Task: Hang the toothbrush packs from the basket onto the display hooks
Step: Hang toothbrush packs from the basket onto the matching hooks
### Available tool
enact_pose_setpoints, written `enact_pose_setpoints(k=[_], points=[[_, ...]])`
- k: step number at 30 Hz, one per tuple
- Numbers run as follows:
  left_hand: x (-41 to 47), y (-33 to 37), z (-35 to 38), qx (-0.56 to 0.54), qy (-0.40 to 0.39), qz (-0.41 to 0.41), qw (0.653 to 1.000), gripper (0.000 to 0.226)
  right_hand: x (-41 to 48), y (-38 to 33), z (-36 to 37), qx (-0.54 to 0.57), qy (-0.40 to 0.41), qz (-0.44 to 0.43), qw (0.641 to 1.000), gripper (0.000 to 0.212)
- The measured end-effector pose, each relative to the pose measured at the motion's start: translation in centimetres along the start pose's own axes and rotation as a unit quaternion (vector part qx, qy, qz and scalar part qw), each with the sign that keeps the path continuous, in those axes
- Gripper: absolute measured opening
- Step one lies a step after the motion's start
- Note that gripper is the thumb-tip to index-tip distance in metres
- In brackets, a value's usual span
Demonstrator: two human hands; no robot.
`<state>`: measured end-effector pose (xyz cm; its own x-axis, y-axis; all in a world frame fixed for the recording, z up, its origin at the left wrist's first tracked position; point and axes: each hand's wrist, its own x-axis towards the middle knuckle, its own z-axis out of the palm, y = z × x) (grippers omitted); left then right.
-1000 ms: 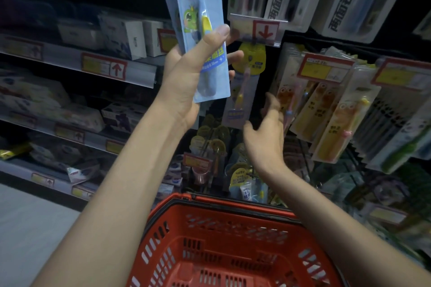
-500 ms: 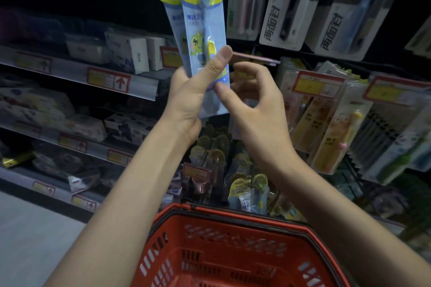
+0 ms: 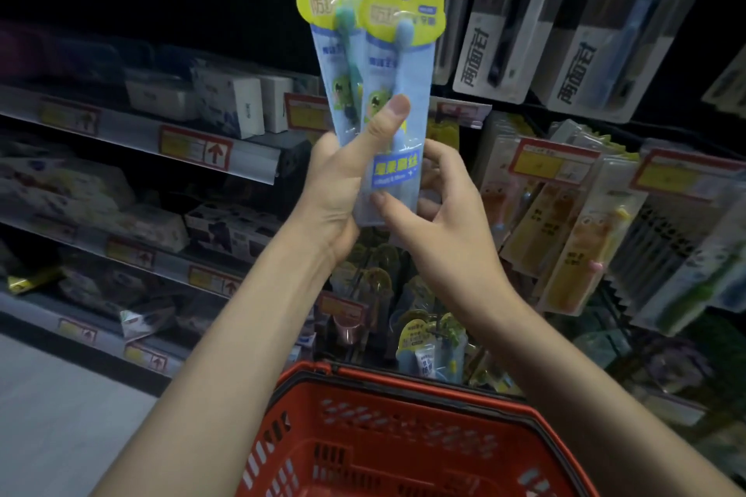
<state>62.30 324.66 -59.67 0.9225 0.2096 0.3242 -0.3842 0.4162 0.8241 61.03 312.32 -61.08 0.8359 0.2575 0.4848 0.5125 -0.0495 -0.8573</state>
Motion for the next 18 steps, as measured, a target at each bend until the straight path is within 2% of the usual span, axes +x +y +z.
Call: enact_pose_setpoints(k=[8,12,18], points=[[0.0,-0.5,0.2,0.013,0.003,0.016,1.0,0.016,-1.6,1.1,-2.6,-0.031,0.019,0.012,0.999,0.046],[0.2,-0.4,0.6,0.0,0.008,0.03,1.0,0.024,-3.1,1.9,-4.4,-0.048,0.012,0.028,0.998,0.043],[0.0,0.0,0.8,0.053,0.019,0.063,0.996,0.029,-5.5,4.3,-6.9,-0.088,-0.003,0.053,0.995,0.048]])
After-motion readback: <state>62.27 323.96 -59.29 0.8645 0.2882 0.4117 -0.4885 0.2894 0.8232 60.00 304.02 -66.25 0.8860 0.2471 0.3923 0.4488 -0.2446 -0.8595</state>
